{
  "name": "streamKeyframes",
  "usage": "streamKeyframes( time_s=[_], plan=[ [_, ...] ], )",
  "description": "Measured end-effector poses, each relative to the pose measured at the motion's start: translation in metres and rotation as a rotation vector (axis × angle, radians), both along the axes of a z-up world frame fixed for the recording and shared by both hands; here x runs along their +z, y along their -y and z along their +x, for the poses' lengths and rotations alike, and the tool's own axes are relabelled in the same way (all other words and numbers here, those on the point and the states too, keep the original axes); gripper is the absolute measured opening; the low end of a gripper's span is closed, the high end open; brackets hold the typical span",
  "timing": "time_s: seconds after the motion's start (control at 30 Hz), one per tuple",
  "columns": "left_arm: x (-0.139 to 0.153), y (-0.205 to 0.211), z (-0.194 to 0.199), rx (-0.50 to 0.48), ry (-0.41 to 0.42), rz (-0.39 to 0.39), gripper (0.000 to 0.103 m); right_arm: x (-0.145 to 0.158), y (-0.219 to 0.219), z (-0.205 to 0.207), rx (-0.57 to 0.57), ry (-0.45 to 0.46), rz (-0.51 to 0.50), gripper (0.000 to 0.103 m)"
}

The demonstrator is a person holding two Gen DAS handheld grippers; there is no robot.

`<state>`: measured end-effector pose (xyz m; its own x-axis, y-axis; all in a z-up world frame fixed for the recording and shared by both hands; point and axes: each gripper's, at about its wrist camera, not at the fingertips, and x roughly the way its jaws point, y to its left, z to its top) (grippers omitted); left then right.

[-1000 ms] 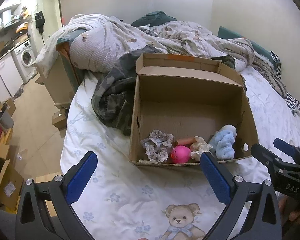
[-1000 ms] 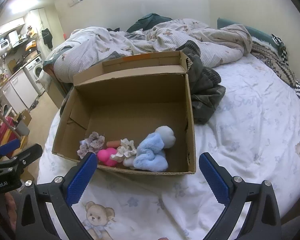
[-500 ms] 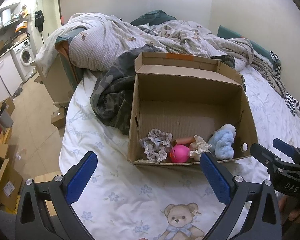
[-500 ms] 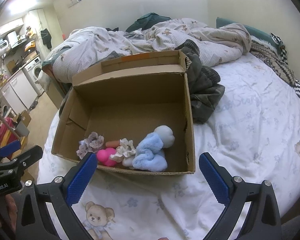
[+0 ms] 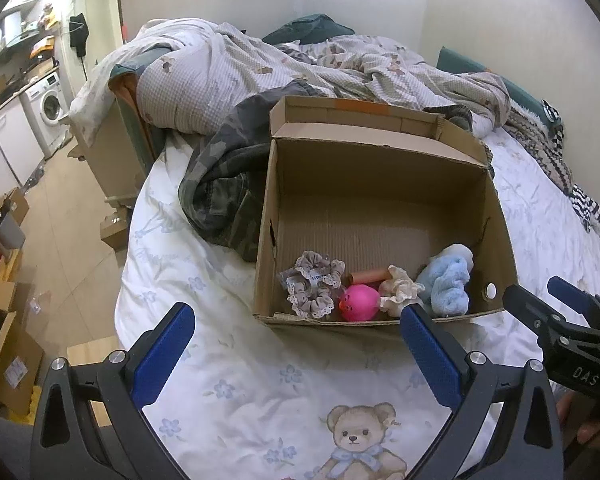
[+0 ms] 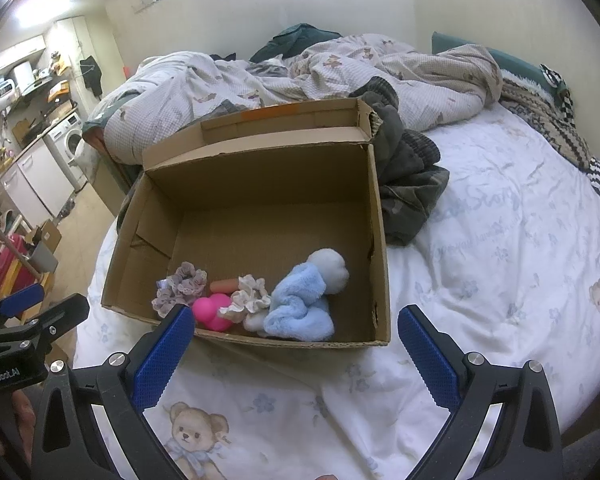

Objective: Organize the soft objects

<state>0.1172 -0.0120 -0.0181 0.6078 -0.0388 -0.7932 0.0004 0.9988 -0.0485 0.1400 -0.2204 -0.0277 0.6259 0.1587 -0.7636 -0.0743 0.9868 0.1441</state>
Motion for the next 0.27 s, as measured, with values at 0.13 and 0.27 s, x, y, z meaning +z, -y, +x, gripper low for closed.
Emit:
streamKeyframes(
  time_s=[0.13, 0.27],
  plan=[
    [-0.0011, 0.0, 0.0003, -0.003, -0.004, -0.01, 0.102, 0.0003, -0.0002, -0.0003, 0.0, 0.0, -0.001, 0.103],
    [-0.0036, 0.0009, 0.0009, -0.003, -0.015, -0.019, 0.102, -0.0007, -0.0022, -0.0004, 0.006, 0.002, -0.002, 0.103]
  ],
)
